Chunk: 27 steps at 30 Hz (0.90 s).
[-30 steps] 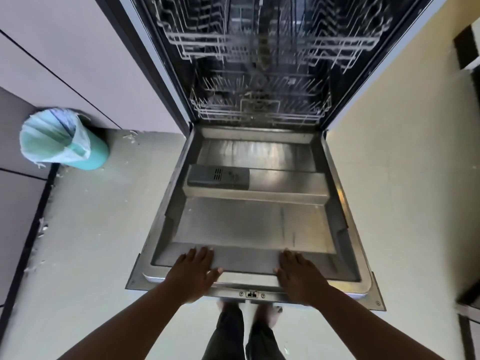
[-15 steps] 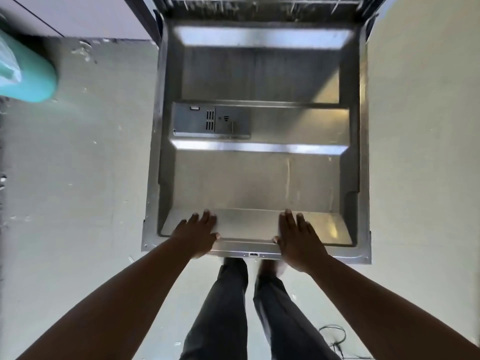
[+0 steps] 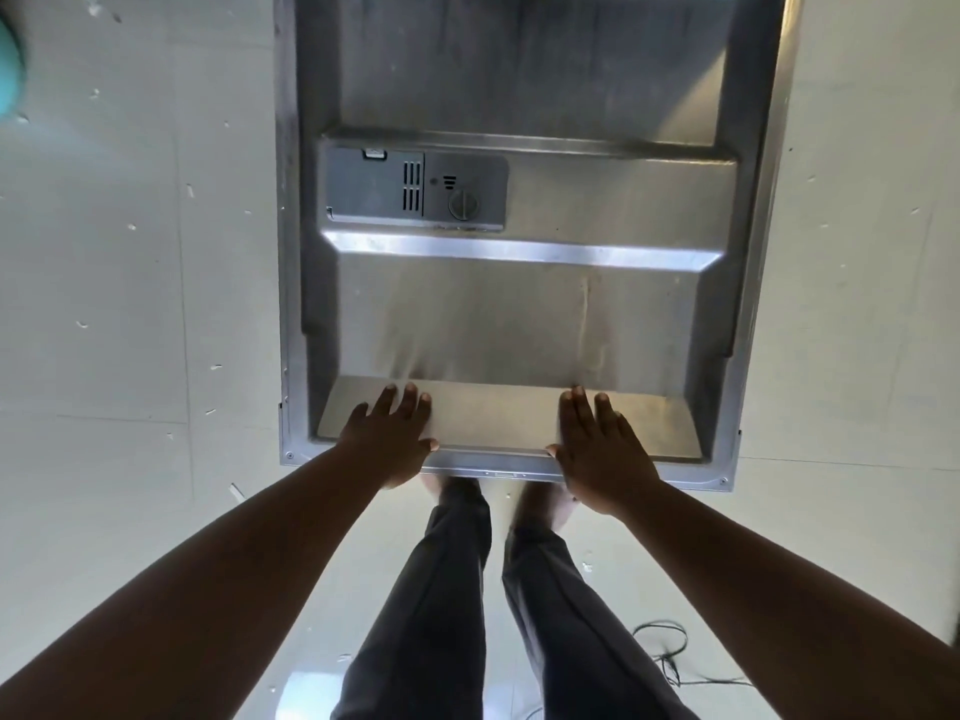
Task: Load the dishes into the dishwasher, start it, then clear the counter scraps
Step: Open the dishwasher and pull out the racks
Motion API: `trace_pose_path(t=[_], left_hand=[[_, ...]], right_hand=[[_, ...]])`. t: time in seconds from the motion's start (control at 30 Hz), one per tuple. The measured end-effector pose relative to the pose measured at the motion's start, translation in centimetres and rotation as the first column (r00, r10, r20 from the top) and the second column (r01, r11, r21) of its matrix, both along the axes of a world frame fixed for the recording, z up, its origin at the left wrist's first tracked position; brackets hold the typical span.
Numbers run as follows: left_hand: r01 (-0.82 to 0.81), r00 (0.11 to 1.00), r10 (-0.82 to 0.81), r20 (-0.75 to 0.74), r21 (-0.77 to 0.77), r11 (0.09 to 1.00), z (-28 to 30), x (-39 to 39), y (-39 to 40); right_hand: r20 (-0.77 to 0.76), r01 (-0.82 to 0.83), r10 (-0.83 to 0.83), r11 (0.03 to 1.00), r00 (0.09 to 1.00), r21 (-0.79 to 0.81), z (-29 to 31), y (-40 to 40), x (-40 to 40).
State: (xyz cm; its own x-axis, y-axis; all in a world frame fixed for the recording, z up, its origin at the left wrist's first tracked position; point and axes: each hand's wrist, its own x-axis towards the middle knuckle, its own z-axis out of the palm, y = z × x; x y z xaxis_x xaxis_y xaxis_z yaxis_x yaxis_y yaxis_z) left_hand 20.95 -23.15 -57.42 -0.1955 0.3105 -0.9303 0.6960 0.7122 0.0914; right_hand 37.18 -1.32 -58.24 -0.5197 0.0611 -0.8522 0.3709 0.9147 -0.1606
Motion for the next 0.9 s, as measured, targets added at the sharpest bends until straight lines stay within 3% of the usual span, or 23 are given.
trace_pose_path(t=[0.1, 0.27, 0.37, 0.57, 0.77, 0.9], left_hand=[[0.007, 1.000, -0.007, -0.007, 0.017, 1.000, 0.1, 0.2, -0.9], [-0.054, 0.999, 0.054, 0.007, 0.033, 0.998, 1.6, -0.9, 0.1], [-0.094, 0.996, 0.094, -0.003, 0.056, 0.994, 3.9, -1.7, 0.8], [-0.148, 0.986, 0.156, -0.054, 0.120, 0.982, 10.1, -5.7, -0.1], [-0.152, 0.952, 0.197, -0.234, 0.196, 0.969, 14.7, -15.5, 2.6], [-0.096, 0.909, 0.190, -0.370, 0.259, 0.961, 15.2, -24.1, 7.5]], right_hand=[[0.005, 0.017, -0.017, 1.000, 1.000, -0.003, 0.2, -0.1, 0.0], [0.145, 0.001, 0.006, 0.999, 0.989, -0.049, 1.6, 0.8, -2.2], [0.165, 0.079, -0.074, 0.997, 0.983, -0.025, 3.7, 2.2, -4.7], [0.072, 0.192, -0.197, 0.979, 0.978, 0.072, 10.1, 5.1, -10.4], [-0.119, 0.232, -0.216, 0.962, 0.969, 0.144, 15.7, 9.3, -18.2], [-0.261, 0.213, -0.158, 0.957, 0.952, 0.196, 15.9, 13.3, -25.2]])
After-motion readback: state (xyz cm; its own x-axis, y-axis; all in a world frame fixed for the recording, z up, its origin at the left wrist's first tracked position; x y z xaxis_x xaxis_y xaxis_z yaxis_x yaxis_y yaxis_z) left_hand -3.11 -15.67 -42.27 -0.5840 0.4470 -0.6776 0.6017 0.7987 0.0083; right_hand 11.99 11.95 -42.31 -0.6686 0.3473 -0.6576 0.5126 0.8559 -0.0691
